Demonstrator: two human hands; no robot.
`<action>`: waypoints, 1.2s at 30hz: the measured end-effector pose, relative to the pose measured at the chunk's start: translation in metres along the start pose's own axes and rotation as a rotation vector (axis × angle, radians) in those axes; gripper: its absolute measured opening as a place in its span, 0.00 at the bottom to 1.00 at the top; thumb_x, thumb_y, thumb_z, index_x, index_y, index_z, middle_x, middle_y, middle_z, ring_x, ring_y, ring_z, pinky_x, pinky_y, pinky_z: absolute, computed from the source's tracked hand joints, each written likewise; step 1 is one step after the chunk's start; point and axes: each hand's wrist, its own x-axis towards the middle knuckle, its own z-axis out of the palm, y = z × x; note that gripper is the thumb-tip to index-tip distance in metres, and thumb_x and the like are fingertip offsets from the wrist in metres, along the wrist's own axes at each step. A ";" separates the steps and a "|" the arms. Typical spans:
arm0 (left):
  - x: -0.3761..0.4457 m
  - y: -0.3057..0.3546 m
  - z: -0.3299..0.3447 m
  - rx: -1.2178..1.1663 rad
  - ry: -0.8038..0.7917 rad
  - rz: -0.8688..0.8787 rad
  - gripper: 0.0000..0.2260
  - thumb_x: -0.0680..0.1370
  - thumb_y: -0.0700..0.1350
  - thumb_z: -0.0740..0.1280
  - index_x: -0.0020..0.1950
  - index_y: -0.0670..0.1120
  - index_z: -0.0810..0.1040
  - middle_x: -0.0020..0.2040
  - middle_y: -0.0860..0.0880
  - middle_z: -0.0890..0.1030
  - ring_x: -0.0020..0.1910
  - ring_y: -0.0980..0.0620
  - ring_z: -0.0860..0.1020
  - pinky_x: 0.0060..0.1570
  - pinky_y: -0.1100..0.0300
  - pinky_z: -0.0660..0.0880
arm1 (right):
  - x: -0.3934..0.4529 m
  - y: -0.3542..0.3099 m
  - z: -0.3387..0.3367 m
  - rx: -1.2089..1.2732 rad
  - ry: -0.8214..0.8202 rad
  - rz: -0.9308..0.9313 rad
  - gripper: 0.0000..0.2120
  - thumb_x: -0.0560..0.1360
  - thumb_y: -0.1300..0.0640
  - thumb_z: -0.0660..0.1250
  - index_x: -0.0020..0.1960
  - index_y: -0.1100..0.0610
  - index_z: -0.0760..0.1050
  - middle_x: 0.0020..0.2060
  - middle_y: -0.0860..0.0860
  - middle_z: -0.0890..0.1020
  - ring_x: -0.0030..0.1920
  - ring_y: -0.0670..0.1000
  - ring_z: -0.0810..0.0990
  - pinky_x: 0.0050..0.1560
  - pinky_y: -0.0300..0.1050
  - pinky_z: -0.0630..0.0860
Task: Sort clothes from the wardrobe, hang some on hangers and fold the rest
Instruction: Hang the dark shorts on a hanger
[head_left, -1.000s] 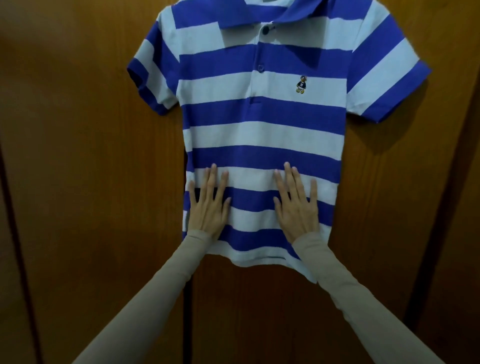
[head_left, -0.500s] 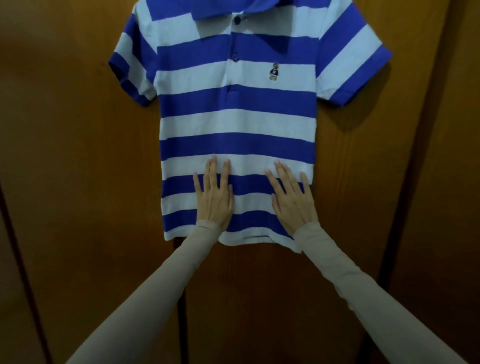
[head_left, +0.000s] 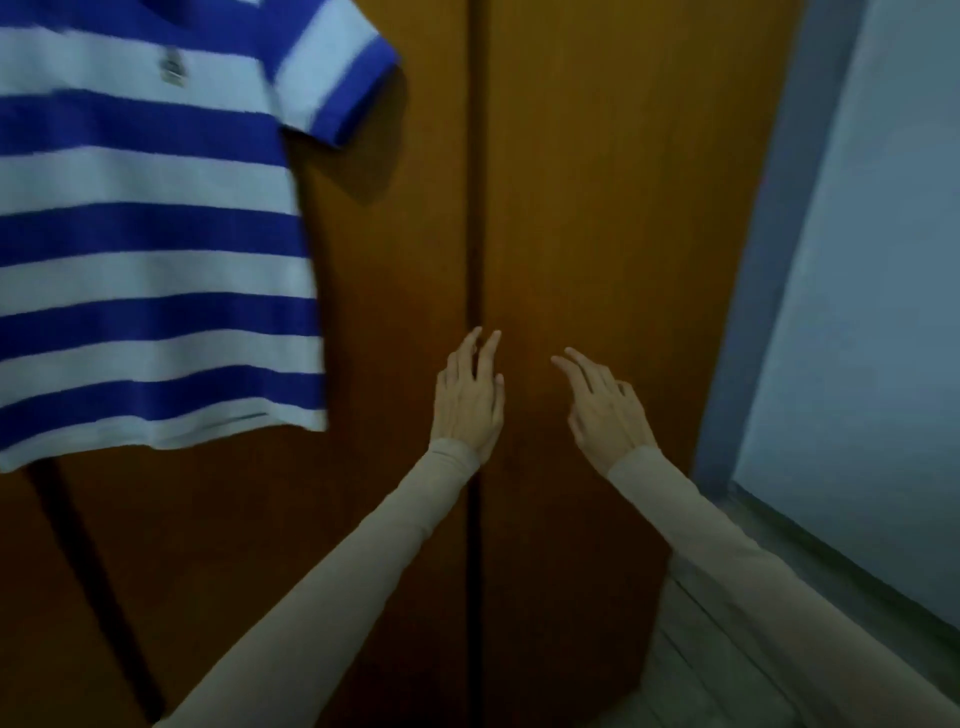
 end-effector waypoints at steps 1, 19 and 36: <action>-0.006 0.023 0.015 -0.048 -0.064 0.000 0.21 0.82 0.45 0.54 0.75 0.44 0.60 0.73 0.41 0.62 0.69 0.44 0.66 0.62 0.51 0.69 | -0.020 0.023 -0.004 -0.015 -0.057 0.056 0.31 0.77 0.61 0.61 0.76 0.53 0.53 0.75 0.51 0.57 0.72 0.51 0.62 0.66 0.49 0.65; -0.142 0.377 0.262 -0.682 -1.011 0.250 0.28 0.76 0.33 0.60 0.75 0.41 0.55 0.72 0.39 0.60 0.67 0.41 0.66 0.64 0.50 0.67 | -0.351 0.303 -0.068 -0.140 -0.653 0.997 0.25 0.77 0.60 0.59 0.73 0.55 0.57 0.73 0.53 0.57 0.72 0.55 0.59 0.65 0.55 0.64; -0.225 0.475 0.454 -0.386 -1.645 0.329 0.14 0.80 0.42 0.59 0.64 0.43 0.74 0.65 0.44 0.73 0.61 0.45 0.73 0.59 0.59 0.71 | -0.446 0.450 0.006 -0.135 -1.021 1.279 0.20 0.79 0.58 0.56 0.70 0.57 0.59 0.69 0.55 0.65 0.70 0.56 0.62 0.68 0.56 0.60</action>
